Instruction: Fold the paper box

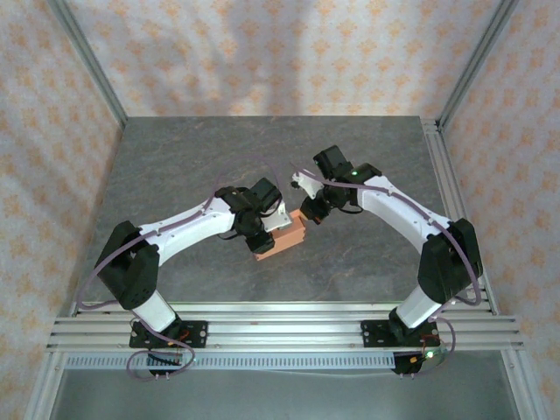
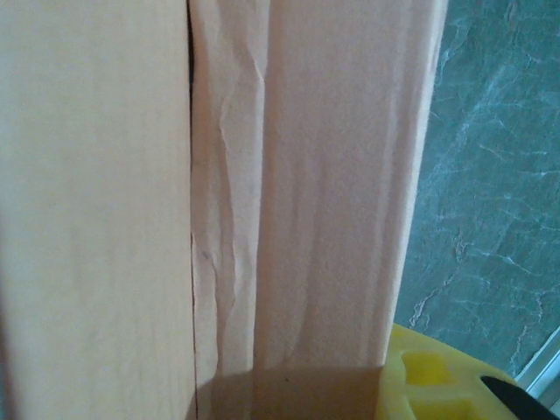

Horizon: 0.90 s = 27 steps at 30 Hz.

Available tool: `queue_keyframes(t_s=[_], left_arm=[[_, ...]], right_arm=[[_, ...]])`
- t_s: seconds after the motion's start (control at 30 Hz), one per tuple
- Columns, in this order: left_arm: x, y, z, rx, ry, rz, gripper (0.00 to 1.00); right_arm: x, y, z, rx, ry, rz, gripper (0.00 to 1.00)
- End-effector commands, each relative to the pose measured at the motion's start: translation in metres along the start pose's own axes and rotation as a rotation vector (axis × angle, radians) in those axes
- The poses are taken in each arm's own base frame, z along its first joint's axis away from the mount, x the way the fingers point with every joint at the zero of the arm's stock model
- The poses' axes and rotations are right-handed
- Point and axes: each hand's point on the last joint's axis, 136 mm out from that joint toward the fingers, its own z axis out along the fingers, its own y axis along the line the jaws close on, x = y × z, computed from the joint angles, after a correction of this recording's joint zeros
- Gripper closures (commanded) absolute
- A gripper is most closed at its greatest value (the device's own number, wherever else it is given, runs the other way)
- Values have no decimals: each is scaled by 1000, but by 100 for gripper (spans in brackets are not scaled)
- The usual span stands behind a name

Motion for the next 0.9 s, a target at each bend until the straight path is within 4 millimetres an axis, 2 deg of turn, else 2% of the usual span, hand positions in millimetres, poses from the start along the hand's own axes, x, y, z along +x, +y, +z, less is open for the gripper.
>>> queue_keyframes(t_s=[0.0, 0.13, 0.43, 0.7, 0.87], left_arm=[[-8, 10, 2, -32, -21, -50, 71], [-10, 13, 1, -52, -26, -53, 70], [-11, 15, 4, -54, -17, -54, 70], [-7, 13, 9, -43, 1, -53, 69], [-9, 13, 7, -44, -10, -55, 62]], right_arm=[[-21, -5, -11, 50, -110, 197, 100], [-26, 1, -14, 23, -151, 364, 100], [-17, 0, -10, 43, -153, 503, 100], [-1, -1, 8, 61, -156, 415, 100], [0, -2, 8, 89, -178, 316, 100]])
